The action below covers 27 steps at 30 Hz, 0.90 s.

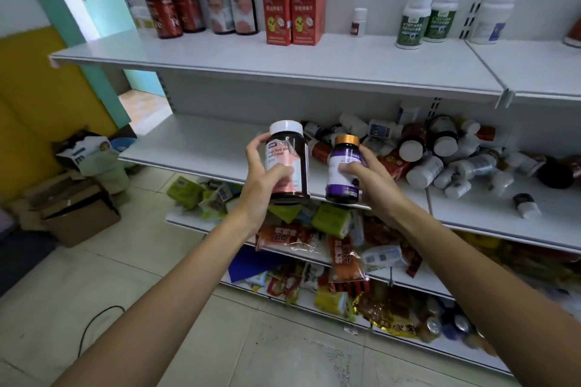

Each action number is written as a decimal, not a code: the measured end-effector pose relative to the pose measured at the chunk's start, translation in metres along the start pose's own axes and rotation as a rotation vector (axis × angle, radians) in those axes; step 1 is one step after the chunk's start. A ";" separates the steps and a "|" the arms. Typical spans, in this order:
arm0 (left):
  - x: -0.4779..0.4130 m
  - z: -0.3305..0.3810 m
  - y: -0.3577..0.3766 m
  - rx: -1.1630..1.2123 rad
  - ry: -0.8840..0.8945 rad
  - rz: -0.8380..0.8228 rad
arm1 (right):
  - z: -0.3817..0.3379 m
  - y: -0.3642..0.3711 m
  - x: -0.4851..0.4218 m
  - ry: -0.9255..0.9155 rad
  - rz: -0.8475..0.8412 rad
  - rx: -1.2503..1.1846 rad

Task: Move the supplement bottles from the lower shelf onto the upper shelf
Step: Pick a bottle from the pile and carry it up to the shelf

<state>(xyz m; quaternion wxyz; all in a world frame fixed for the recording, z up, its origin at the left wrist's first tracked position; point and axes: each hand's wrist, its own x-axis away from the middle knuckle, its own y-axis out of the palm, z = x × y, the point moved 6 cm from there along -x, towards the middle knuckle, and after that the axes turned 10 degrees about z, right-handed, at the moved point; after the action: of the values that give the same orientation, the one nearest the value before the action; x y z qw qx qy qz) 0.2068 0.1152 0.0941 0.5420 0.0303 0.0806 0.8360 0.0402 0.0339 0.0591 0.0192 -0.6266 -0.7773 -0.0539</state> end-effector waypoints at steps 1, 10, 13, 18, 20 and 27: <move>0.004 0.008 -0.003 -0.039 0.016 -0.008 | -0.007 0.003 0.005 -0.045 -0.021 0.041; 0.025 0.046 -0.011 -0.280 0.131 0.026 | -0.091 0.018 0.036 -0.472 -0.118 0.298; 0.031 0.058 0.003 -0.259 0.185 0.042 | -0.105 0.001 0.037 -0.501 -0.097 0.286; 0.037 0.072 0.049 -0.233 0.227 -0.008 | -0.125 -0.053 0.043 -0.514 -0.037 0.304; 0.038 0.075 0.074 -0.217 0.238 -0.015 | -0.136 -0.079 0.046 -0.512 -0.006 0.278; 0.048 0.073 0.186 -0.136 0.195 -0.112 | -0.164 -0.193 0.065 -0.527 0.130 0.276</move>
<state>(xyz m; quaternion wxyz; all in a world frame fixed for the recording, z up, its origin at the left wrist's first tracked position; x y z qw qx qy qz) 0.0290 0.0922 0.1954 0.5783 -0.0924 0.0777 0.8068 -0.1686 0.0388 0.2173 -0.0949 -0.6590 -0.7136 0.2178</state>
